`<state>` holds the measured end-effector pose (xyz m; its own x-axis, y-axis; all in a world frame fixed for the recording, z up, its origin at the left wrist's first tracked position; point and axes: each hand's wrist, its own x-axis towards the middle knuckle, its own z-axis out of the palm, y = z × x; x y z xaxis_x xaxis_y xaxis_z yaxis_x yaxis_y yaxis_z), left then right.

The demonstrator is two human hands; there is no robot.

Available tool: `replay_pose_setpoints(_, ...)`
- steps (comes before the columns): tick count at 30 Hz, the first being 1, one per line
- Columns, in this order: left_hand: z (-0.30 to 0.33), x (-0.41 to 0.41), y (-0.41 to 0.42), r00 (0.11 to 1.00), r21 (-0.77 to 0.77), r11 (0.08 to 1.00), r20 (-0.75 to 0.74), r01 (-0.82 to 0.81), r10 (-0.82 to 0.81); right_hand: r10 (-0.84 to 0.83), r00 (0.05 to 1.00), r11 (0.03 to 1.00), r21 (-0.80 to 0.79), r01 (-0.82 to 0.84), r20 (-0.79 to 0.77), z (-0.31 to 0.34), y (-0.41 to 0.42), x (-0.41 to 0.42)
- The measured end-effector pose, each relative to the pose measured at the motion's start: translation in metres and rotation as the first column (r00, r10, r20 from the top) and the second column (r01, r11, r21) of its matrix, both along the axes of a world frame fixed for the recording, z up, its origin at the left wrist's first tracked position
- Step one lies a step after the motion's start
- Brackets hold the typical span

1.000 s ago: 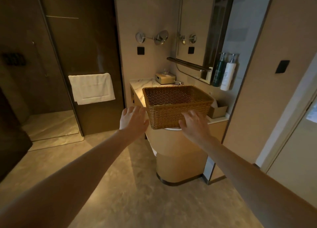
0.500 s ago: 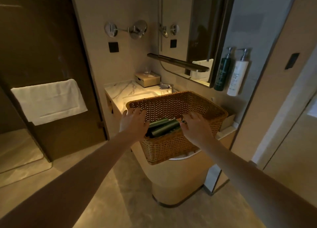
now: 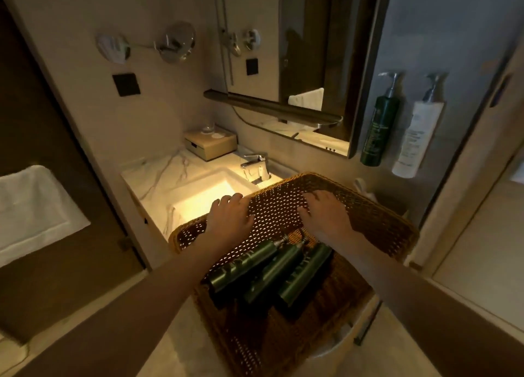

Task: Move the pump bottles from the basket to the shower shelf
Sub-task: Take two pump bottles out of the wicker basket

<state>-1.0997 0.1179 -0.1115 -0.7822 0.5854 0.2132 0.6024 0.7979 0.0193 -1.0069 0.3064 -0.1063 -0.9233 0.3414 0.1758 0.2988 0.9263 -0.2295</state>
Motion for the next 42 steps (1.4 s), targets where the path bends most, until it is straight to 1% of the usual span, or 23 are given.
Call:
replay_pose_setpoints(3,-0.027,-0.025,0.024,0.995,-0.035,0.996,0.062,0.086,-0.084,-0.059,0.993,0.997,-0.046,0.064,0.097,-0.019,0.007,-0.016)
replay_pose_setpoints(6,-0.051,-0.046,0.045,0.974,-0.073,0.976,0.113,0.206,-0.198,-0.155,0.964,0.971,-0.148,0.189,0.217,-0.037,0.009,-0.025)
replay_pose_setpoints(8,-0.066,-0.054,0.054,0.949,-0.083,0.957,0.180,0.278,-0.260,-0.214,0.934,0.940,-0.200,0.277,0.286,-0.047,0.008,-0.028)
replay_pose_setpoints(9,-0.072,-0.058,0.056,0.932,-0.091,0.949,0.237,0.300,-0.272,-0.243,0.921,0.924,-0.217,0.316,0.305,-0.050,0.007,-0.028)
replay_pose_setpoints(11,-0.087,-0.064,0.057,0.896,-0.130,0.940,0.368,0.315,-0.249,-0.294,0.899,0.893,-0.242,0.380,0.325,-0.057,0.004,-0.029)
replay_pose_setpoints(12,-0.094,-0.066,0.056,0.884,-0.166,0.933,0.407,0.320,-0.231,-0.313,0.889,0.877,-0.257,0.406,0.334,-0.060,0.002,-0.029)
replay_pose_setpoints(13,-0.099,-0.067,0.054,0.882,-0.206,0.922,0.417,0.328,-0.221,-0.327,0.881,0.862,-0.273,0.427,0.342,-0.063,0.001,-0.028)
replay_pose_setpoints(15,-0.107,-0.067,0.050,0.889,-0.267,0.891,0.383,0.367,-0.252,-0.358,0.864,0.830,-0.304,0.468,0.353,-0.070,-0.004,-0.028)
replay_pose_setpoints(17,-0.112,-0.063,0.047,0.883,-0.282,0.870,0.366,0.405,-0.293,-0.382,0.846,0.801,-0.323,0.505,0.372,-0.076,-0.014,-0.029)
replay_pose_setpoints(19,-0.117,-0.057,0.044,0.861,-0.286,0.861,0.424,0.421,-0.280,-0.402,0.825,0.775,-0.333,0.537,0.397,-0.081,-0.024,-0.028)
replay_pose_setpoints(22,-0.125,-0.053,0.039,0.820,-0.298,0.869,0.542,0.394,-0.186,-0.422,0.805,0.748,-0.342,0.569,0.417,-0.087,-0.034,-0.027)
replay_pose_setpoints(25,-0.130,-0.058,0.036,0.757,-0.233,0.917,0.646,0.324,-0.103,-0.423,0.802,0.737,-0.356,0.575,0.422,-0.089,-0.037,-0.025)
replay_pose_setpoints(27,-0.128,-0.062,0.036,0.708,-0.171,0.944,0.701,0.281,-0.084,-0.437,0.806,0.726,-0.374,0.578,0.399,-0.090,-0.038,-0.023)
replay_pose_setpoints(29,-0.123,-0.064,0.038,0.682,-0.116,0.961,0.726,0.251,-0.090,-0.458,0.798,0.710,-0.380,0.594,0.391,-0.093,-0.037,-0.022)
replay_pose_setpoints(31,-0.116,-0.063,0.041,0.673,-0.035,0.976,0.729,0.216,-0.123,-0.491,0.771,0.684,-0.370,0.629,0.406,-0.095,-0.036,-0.019)
replay_pose_setpoints(34,-0.104,-0.060,0.046,0.699,0.081,0.976,0.687,0.200,-0.200,-0.551,0.718,0.631,-0.351,0.692,0.426,-0.099,-0.030,-0.019)
replay_pose_setpoints(35,-0.100,-0.059,0.046,0.701,0.112,0.973,0.678,0.202,-0.224,-0.573,0.695,0.594,-0.365,0.717,0.433,-0.101,-0.029,-0.020)
replay_pose_setpoints(36,-0.097,-0.058,0.046,0.698,0.138,0.969,0.674,0.205,-0.243,-0.597,0.669,0.533,-0.404,0.743,0.442,-0.102,-0.028,-0.021)
replay_pose_setpoints(38,-0.093,-0.057,0.044,0.688,0.178,0.962,0.672,0.209,-0.274,-0.633,0.618,0.356,-0.534,0.767,0.465,-0.108,-0.030,-0.024)
replay_pose_setpoints(40,-0.092,-0.056,0.040,0.683,0.211,0.953,0.665,0.216,-0.301,-0.654,0.578,0.181,-0.640,0.746,0.488,-0.118,-0.036,-0.026)
replay_pose_setpoints(42,-0.091,-0.057,0.038,0.684,0.229,0.950,0.660,0.212,-0.311,-0.677,0.544,0.078,-0.687,0.723,0.496,-0.128,-0.040,-0.026)
